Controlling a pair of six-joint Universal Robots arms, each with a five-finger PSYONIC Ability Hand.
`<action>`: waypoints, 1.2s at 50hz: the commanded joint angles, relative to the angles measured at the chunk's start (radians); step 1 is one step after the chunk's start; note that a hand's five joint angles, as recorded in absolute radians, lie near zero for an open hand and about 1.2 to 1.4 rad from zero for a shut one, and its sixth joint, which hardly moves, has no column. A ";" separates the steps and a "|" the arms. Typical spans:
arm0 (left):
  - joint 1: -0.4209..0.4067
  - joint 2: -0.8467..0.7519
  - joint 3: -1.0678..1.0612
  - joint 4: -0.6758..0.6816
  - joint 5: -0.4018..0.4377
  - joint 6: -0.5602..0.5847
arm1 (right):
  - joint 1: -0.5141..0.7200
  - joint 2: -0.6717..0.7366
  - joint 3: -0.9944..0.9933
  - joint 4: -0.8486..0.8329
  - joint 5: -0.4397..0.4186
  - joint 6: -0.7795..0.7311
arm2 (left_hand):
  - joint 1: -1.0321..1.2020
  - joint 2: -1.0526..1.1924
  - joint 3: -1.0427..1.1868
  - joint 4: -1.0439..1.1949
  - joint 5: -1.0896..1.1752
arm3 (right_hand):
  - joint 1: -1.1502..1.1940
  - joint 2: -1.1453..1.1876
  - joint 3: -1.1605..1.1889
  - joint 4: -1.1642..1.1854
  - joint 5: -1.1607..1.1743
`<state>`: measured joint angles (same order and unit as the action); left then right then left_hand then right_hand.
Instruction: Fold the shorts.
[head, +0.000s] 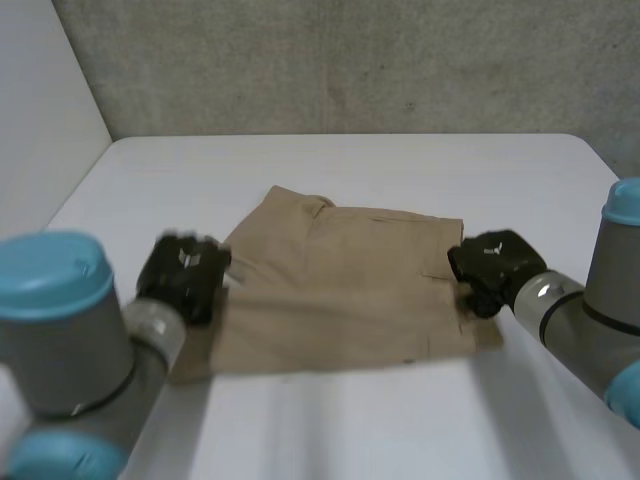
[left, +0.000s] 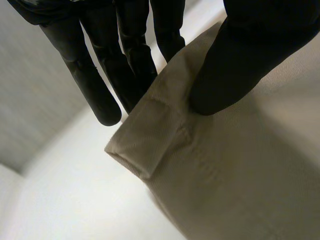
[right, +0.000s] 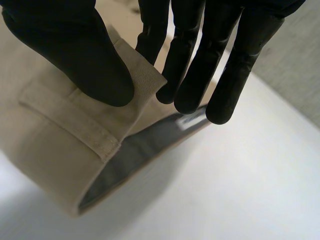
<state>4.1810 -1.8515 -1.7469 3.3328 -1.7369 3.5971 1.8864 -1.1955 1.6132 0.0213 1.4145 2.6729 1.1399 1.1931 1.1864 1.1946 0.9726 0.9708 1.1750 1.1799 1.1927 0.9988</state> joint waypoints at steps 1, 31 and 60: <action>0.002 -0.264 0.413 0.163 0.013 0.193 | 0.007 0.057 -0.120 -0.110 0.041 0.004 | 0.256 0.203 0.210 0.202 0.249 | 0.426 0.221 0.216 0.204 0.223; 0.024 -0.953 1.135 0.355 0.243 0.215 | 0.025 0.522 -0.619 -0.416 0.193 -0.151 | -0.965 -1.019 -1.012 -1.020 -0.973 | -0.796 -1.001 -1.005 -1.018 -0.999; 0.063 -0.218 0.193 0.103 0.085 -0.275 | -0.023 0.226 -0.125 -0.153 0.035 0.179 | -0.950 -1.003 -0.996 -1.005 -0.957 | -0.266 -0.471 -0.476 -0.488 -0.469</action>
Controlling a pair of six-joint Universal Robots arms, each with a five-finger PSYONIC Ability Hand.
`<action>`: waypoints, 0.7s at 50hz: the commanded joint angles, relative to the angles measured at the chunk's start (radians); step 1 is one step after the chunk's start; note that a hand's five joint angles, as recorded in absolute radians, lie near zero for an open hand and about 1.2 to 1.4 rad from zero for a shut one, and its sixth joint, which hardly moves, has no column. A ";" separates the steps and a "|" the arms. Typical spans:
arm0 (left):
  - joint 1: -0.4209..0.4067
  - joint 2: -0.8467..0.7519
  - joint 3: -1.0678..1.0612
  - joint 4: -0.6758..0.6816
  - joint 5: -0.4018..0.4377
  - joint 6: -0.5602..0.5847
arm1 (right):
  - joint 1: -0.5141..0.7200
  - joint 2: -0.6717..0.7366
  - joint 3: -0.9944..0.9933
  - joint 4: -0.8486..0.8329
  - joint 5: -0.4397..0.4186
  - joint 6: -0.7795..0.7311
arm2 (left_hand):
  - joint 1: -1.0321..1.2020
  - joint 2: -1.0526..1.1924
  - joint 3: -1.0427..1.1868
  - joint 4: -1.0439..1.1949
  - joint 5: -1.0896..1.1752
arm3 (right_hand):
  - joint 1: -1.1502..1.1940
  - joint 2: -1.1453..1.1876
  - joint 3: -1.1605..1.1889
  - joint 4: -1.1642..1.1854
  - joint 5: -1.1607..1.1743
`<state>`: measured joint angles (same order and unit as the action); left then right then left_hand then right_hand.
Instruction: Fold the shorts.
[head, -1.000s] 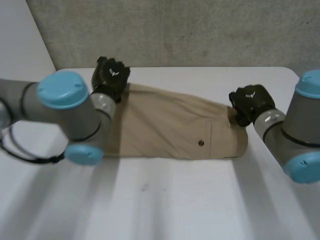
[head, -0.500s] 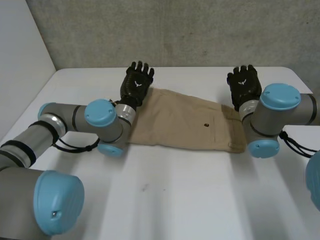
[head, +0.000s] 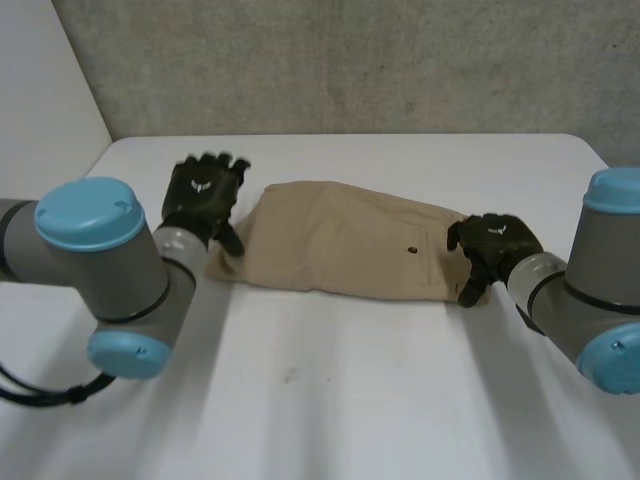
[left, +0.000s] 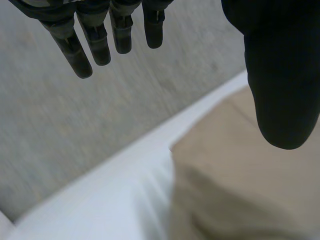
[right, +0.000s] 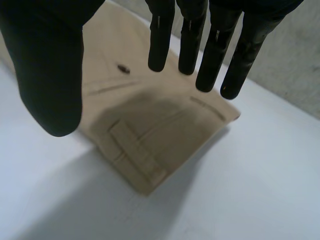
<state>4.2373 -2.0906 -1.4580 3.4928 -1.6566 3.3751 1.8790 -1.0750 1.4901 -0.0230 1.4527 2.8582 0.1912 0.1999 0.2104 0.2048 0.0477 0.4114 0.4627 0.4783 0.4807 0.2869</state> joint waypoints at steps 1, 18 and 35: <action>0.007 0.021 -0.104 -0.055 0.003 -0.052 | -0.015 0.118 -0.007 -0.117 -0.002 -0.007 | -0.004 -0.013 -0.023 -0.018 -0.035 | 0.302 0.250 0.235 0.232 0.252; 0.023 0.038 -0.119 -0.057 0.001 -0.054 | -0.064 0.135 -0.027 -0.163 0.023 -0.092 | -0.010 -0.019 -0.029 -0.024 -0.041 | 0.985 0.934 0.918 0.916 0.935; 0.050 0.173 -0.209 -0.055 0.005 -0.056 | -0.065 -0.023 -0.181 -0.071 0.014 -0.582 | -0.016 -0.025 -0.035 -0.029 -0.047 | 0.985 0.934 0.918 0.916 0.935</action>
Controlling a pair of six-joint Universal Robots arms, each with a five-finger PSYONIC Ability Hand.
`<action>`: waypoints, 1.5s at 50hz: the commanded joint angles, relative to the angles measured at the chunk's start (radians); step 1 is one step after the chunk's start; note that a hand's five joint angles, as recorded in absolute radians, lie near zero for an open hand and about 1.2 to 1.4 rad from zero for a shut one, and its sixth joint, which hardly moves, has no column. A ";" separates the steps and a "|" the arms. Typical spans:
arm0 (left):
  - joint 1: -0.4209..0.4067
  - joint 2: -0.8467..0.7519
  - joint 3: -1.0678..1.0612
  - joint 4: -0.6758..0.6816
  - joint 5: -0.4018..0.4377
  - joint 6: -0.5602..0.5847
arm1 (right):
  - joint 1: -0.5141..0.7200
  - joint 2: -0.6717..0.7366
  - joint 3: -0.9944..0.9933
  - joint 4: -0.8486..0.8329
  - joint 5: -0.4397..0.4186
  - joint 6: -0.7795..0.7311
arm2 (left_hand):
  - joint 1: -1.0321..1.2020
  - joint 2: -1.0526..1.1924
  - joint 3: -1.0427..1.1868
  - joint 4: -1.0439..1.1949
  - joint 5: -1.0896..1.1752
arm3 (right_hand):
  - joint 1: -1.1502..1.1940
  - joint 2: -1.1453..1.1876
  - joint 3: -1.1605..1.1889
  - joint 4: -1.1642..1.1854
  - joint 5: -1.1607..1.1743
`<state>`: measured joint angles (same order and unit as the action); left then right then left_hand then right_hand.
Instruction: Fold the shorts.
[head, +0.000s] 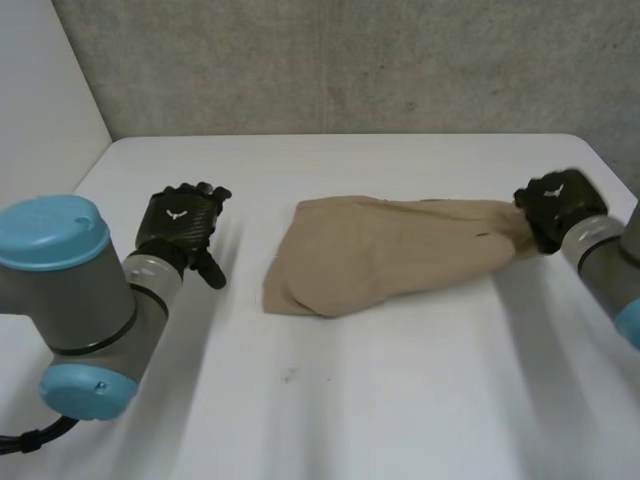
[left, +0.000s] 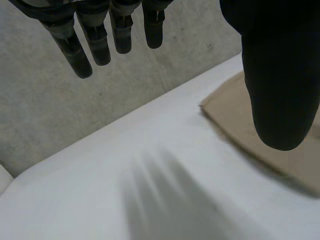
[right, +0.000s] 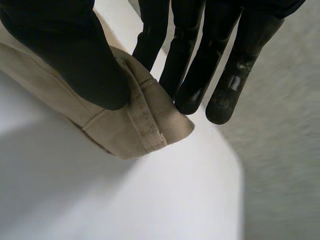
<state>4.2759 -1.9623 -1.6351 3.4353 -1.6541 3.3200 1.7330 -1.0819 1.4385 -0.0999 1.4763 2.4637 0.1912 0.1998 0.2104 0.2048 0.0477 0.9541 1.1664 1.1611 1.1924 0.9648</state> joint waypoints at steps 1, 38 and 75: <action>0.013 0.045 -0.032 0.002 0.002 0.000 | 0.106 -0.013 -0.147 0.005 -0.016 -0.183 | -0.016 -0.024 -0.035 -0.029 -0.047 | 0.442 0.230 0.235 0.204 0.257; -0.114 -0.251 0.518 -0.017 0.055 -0.017 | 0.310 0.169 -0.320 -0.018 -0.125 0.656 | 0.025 0.017 0.006 0.012 -0.006 | -0.780 -0.992 -0.987 -1.018 -0.965; -0.122 -0.529 0.808 -0.476 0.059 -0.031 | 0.261 0.393 -0.601 0.348 -0.091 0.426 | 0.049 0.040 0.030 0.035 0.018 | -0.780 -0.992 -0.987 -1.018 -0.965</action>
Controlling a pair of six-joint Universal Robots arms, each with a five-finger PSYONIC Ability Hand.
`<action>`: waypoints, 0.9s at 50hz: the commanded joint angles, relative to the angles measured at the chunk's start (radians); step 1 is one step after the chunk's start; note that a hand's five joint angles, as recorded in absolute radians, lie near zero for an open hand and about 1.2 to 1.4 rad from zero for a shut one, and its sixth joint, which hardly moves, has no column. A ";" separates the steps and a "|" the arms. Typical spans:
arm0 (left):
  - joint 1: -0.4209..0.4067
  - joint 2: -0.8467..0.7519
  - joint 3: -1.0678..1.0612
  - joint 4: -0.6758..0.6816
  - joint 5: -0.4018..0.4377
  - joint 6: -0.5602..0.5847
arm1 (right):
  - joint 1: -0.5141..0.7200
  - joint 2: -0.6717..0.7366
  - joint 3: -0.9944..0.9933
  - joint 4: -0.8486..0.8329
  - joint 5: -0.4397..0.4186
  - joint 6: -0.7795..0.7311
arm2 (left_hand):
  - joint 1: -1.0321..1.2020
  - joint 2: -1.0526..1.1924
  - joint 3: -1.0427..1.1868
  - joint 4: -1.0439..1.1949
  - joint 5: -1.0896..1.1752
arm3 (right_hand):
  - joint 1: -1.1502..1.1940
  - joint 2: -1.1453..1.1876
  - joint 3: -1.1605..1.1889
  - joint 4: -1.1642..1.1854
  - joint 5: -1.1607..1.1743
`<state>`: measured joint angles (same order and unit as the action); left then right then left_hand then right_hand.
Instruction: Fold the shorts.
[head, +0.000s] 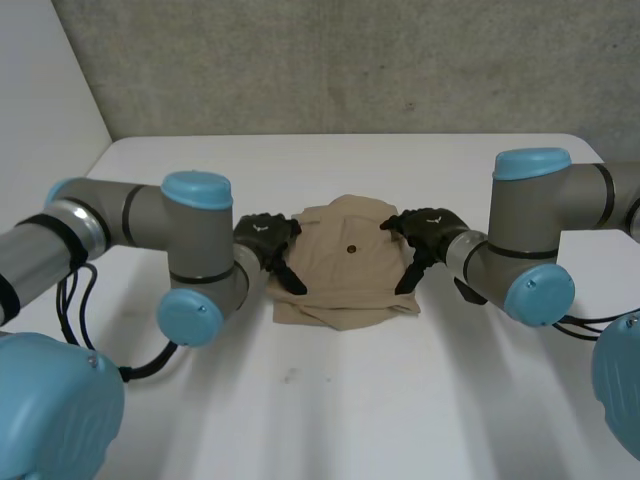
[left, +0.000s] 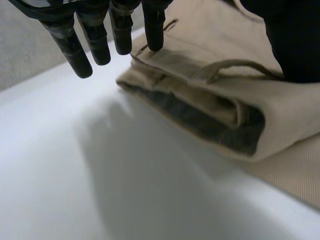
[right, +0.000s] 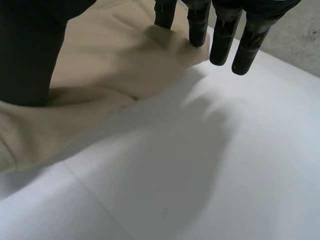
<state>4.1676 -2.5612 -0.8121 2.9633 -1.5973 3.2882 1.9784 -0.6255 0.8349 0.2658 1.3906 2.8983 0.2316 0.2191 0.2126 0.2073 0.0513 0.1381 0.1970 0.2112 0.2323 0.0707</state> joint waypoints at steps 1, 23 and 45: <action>-0.015 0.084 -0.018 -0.004 0.002 0.001 | 0.017 -0.078 0.006 -0.023 -0.004 -0.008 | 0.000 0.012 0.019 0.024 0.005 | 0.036 -0.022 -0.037 -0.058 -0.071; 0.158 0.903 -0.321 -0.151 -0.124 -0.076 | -0.032 -0.783 0.359 -0.091 0.315 0.001 | -0.045 -0.032 -0.025 -0.020 -0.039 | 0.036 -0.022 -0.037 -0.058 -0.071; 0.174 0.966 -0.404 -0.213 0.023 -0.151 | -0.105 -0.829 0.429 0.009 0.130 0.049 | -0.056 -0.044 -0.037 -0.032 -0.050 | 0.036 -0.022 -0.037 -0.058 -0.071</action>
<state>4.3428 -1.5932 -1.2002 2.7477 -1.5697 3.1276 1.8710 -1.4567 1.2403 0.2881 1.5284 2.9599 0.2088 0.2039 0.2101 0.2047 0.0460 0.1372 0.1970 0.2112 0.2323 0.0662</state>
